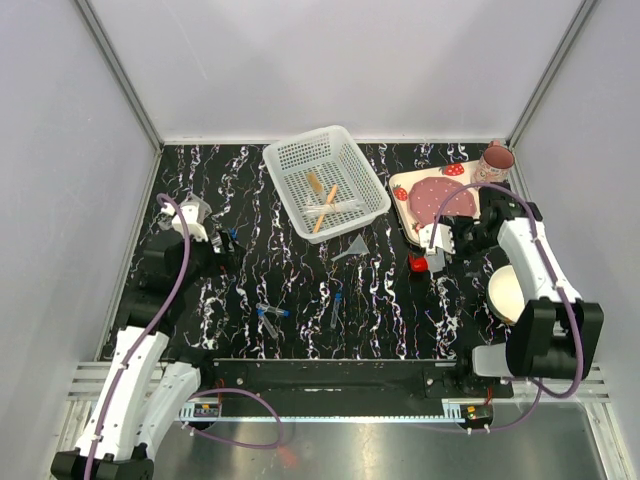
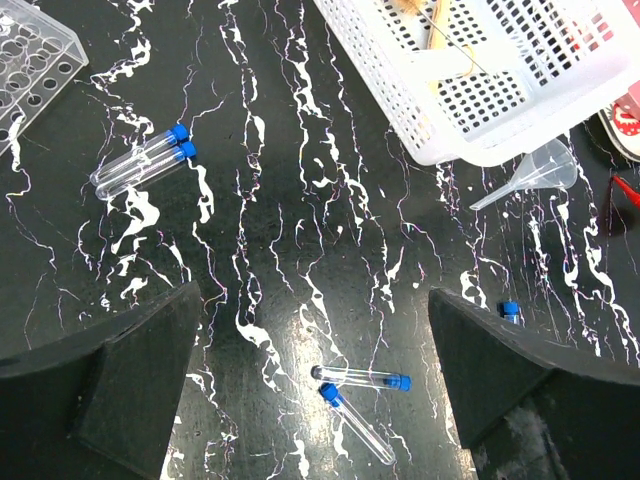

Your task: Organize the chemistry lab equipment

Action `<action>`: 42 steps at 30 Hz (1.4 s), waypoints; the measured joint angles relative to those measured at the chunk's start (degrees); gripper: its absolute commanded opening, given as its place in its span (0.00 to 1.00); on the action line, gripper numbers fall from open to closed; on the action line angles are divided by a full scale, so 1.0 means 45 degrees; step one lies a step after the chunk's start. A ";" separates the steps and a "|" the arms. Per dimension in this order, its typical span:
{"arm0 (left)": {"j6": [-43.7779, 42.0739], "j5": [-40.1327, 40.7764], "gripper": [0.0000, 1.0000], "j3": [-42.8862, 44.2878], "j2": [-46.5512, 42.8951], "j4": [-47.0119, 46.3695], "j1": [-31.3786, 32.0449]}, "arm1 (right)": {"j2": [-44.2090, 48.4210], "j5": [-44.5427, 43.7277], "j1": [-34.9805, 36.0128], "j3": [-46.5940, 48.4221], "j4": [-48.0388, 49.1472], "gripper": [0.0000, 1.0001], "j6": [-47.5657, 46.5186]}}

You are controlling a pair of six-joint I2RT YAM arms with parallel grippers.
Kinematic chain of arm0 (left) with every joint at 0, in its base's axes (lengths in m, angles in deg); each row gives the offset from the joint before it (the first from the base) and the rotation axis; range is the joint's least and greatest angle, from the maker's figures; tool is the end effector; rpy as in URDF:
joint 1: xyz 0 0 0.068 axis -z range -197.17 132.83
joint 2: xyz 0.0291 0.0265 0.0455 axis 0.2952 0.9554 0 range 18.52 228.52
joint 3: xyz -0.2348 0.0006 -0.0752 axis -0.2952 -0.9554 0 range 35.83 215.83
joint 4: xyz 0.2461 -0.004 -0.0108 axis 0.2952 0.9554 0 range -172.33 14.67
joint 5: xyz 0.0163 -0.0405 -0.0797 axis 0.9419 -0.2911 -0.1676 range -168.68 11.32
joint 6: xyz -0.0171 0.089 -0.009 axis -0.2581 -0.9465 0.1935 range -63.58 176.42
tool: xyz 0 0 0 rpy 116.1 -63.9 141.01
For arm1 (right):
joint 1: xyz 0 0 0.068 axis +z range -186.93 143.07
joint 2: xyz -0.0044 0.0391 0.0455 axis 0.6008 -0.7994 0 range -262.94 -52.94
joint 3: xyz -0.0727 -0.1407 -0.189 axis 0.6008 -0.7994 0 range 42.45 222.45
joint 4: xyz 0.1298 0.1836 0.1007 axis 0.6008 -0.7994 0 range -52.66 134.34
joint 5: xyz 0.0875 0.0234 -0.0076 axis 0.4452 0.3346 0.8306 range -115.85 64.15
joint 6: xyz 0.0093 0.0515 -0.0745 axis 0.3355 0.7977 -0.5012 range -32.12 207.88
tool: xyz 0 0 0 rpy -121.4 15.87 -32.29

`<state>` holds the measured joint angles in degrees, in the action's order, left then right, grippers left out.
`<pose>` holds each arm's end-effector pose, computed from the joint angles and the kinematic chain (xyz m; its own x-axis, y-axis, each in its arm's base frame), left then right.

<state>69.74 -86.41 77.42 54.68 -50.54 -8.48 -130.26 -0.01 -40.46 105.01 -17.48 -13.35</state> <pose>0.1858 -0.0394 0.2658 -0.4892 -0.1562 -0.8581 0.1606 0.9509 -0.2646 0.2404 0.0208 0.2009 0.2337 -0.8989 -0.3707 -0.9434 -0.1173 -0.3103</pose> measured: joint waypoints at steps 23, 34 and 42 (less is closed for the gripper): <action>-0.0010 0.0170 0.99 0.0000 0.0034 0.0000 0.0000 | -0.3259 -0.0831 0.0029 -0.0753 0.2249 0.91 -0.1923; -0.0015 0.0248 0.99 0.0000 0.0160 0.0005 0.0000 | -0.3293 -0.1637 0.0330 -0.1423 0.3415 0.52 -0.1880; -0.0044 0.0248 0.99 0.0000 0.0160 0.0005 0.0000 | -0.3172 -0.1724 0.0602 -0.0962 0.2603 0.29 -0.0865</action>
<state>69.54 -85.29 77.42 55.40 -50.52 -8.48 -144.54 -7.77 -37.75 100.69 -5.77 -17.24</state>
